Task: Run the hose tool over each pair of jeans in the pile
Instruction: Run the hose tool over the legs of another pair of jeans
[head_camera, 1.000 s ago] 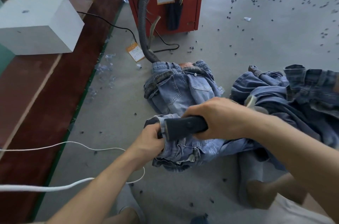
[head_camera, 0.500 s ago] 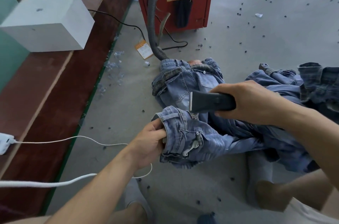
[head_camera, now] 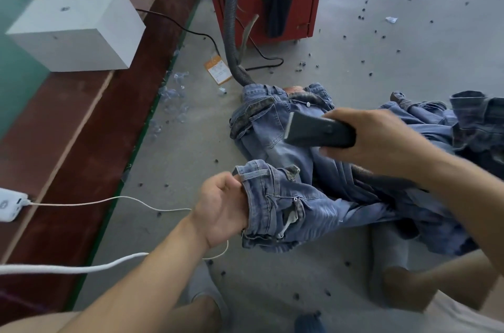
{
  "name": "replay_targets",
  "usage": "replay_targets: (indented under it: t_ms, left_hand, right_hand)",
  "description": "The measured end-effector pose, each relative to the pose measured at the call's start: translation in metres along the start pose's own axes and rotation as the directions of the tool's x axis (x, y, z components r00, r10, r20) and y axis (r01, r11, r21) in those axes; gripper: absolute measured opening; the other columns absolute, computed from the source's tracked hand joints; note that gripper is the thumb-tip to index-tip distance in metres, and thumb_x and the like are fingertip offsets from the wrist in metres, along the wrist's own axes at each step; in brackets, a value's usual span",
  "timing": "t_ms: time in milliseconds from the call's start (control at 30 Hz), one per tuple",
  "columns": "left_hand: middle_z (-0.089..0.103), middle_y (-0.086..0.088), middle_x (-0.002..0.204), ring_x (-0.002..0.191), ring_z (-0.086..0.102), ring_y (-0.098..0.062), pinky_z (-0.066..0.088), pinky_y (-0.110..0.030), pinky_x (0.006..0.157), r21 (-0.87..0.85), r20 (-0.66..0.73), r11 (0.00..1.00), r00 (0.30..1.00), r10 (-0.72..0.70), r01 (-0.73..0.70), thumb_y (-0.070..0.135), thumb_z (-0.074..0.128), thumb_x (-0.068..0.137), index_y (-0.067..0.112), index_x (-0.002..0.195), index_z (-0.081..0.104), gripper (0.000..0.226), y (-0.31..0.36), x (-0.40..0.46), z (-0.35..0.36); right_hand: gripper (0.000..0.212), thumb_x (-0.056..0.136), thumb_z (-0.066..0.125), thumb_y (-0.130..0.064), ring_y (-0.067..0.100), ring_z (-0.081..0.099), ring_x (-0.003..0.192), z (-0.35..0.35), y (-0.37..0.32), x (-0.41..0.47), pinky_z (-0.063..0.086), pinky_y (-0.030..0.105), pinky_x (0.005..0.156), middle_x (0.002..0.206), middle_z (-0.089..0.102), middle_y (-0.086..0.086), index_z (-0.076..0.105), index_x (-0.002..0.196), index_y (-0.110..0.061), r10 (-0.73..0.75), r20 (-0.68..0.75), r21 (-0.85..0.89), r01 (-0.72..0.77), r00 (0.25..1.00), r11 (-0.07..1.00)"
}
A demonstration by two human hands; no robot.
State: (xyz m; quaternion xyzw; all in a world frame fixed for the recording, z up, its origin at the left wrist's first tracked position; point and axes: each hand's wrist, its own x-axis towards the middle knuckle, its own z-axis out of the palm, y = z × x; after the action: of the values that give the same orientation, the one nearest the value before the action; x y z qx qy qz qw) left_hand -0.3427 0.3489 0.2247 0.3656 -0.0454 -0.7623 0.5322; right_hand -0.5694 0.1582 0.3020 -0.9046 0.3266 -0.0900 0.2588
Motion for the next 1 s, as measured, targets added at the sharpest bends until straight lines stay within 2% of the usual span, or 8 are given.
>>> replay_targets:
  t_ms: [167, 300, 400, 533, 667, 767, 867, 1000]
  left_hand:
    - [0.052, -0.028, 0.148, 0.133, 0.054, -0.045, 0.047, -0.058, 0.108, -0.084, 0.004, 0.996, 1.0, 0.005, -0.005, 0.052, 0.033, 0.105, 0.002, 0.144, 0.054, 0.066, 0.005, 0.002, -0.004]
    - [0.043, -0.031, 0.154, 0.142, 0.042, -0.049, 0.034, -0.063, 0.117, -0.132, 0.092, 0.991, 0.996, -0.007, 0.019, 0.074, 0.021, 0.1, 0.0, 0.153, 0.041, 0.093, 0.006, 0.007, -0.002]
    - [0.045, -0.027, 0.154, 0.142, 0.045, -0.043, 0.037, -0.057, 0.117, -0.155, 0.127, 0.987, 0.992, -0.017, 0.037, 0.079, 0.018, 0.096, 0.002, 0.15, 0.047, 0.099, -0.002, 0.011, 0.007]
    - [0.06, -0.023, 0.14, 0.119, 0.066, -0.029, 0.057, -0.038, 0.096, 0.016, -0.11, 0.995, 0.989, 0.101, -0.1, 0.049, 0.04, 0.106, -0.002, 0.134, 0.063, 0.063, -0.003, 0.015, 0.013]
    - [0.061, -0.028, 0.125, 0.11, 0.064, -0.037, 0.055, -0.046, 0.097, 0.042, -0.18, 0.994, 0.978, 0.104, -0.098, 0.0, 0.042, 0.098, -0.005, 0.129, 0.055, 0.033, -0.001, 0.015, 0.009]
    - [0.062, -0.032, 0.131, 0.108, 0.067, -0.039, 0.061, -0.045, 0.086, 0.072, -0.201, 0.997, 0.978, 0.048, -0.034, -0.019, 0.035, 0.087, -0.014, 0.134, 0.051, 0.051, -0.008, 0.009, 0.004]
    - [0.064, -0.027, 0.132, 0.116, 0.067, -0.04, 0.06, -0.046, 0.088, 0.149, -0.154, 0.989, 0.988, 0.009, 0.015, -0.027, 0.03, 0.077, -0.004, 0.14, 0.052, 0.07, -0.011, 0.005, 0.004]
    - [0.062, -0.029, 0.134, 0.123, 0.063, -0.042, 0.059, -0.052, 0.091, 0.244, -0.084, 0.97, 0.996, 0.026, -0.005, -0.034, 0.025, 0.072, 0.0, 0.14, 0.051, 0.081, -0.01, 0.004, 0.009]
  right_hand:
    - [0.036, 0.073, 0.072, -0.057, -0.008, 0.061, 0.076, -0.007, 0.004, -0.003, 0.041, 0.014, 0.062, 0.084, 0.063, -0.035, 0.058, 0.106, -0.056, 0.033, 0.18, -0.087, -0.018, 0.983, 0.996]
    - [0.044, 0.078, 0.07, -0.047, 0.005, 0.063, 0.078, 0.021, -0.015, -0.007, 0.054, 0.033, 0.072, 0.09, 0.071, -0.021, 0.058, 0.12, -0.051, -0.07, 0.3, -0.165, 0.124, 0.951, 0.978]
    - [0.045, 0.081, 0.067, -0.051, 0.008, 0.065, 0.089, 0.041, -0.028, -0.01, 0.054, 0.033, 0.074, 0.098, 0.069, -0.019, 0.055, 0.124, -0.049, -0.151, 0.351, -0.179, 0.224, 0.924, 0.958]
    - [0.054, 0.08, 0.064, -0.067, 0.004, 0.062, 0.089, 0.039, -0.036, -0.009, 0.043, 0.027, 0.072, 0.103, 0.069, -0.021, 0.048, 0.128, -0.048, -0.175, 0.283, -0.106, 0.212, 0.943, 0.971]
    - [0.049, 0.08, 0.059, -0.071, 0.003, 0.054, 0.063, 0.009, -0.024, -0.001, 0.044, 0.031, 0.058, 0.077, 0.059, -0.021, 0.042, 0.118, -0.046, -0.053, 0.121, -0.098, 0.065, 0.991, 0.993]
    - [0.054, 0.076, 0.063, -0.071, 0.0, 0.055, 0.059, -0.012, -0.013, 0.003, 0.044, 0.028, 0.052, 0.07, 0.055, -0.023, 0.041, 0.12, -0.049, 0.034, 0.069, -0.092, -0.027, 0.997, 0.995]
    - [0.046, 0.075, 0.07, -0.068, 0.001, 0.061, 0.062, -0.017, -0.006, 0.003, 0.047, 0.028, 0.055, 0.071, 0.063, -0.018, 0.047, 0.112, -0.052, 0.047, 0.118, -0.102, -0.035, 0.992, 0.994]
    - [0.048, 0.071, 0.068, -0.072, -0.003, 0.059, 0.086, -0.006, -0.009, 0.003, 0.048, 0.03, 0.075, 0.094, 0.062, -0.026, 0.057, 0.114, -0.055, -0.031, 0.285, -0.138, 0.073, 0.958, 0.988]
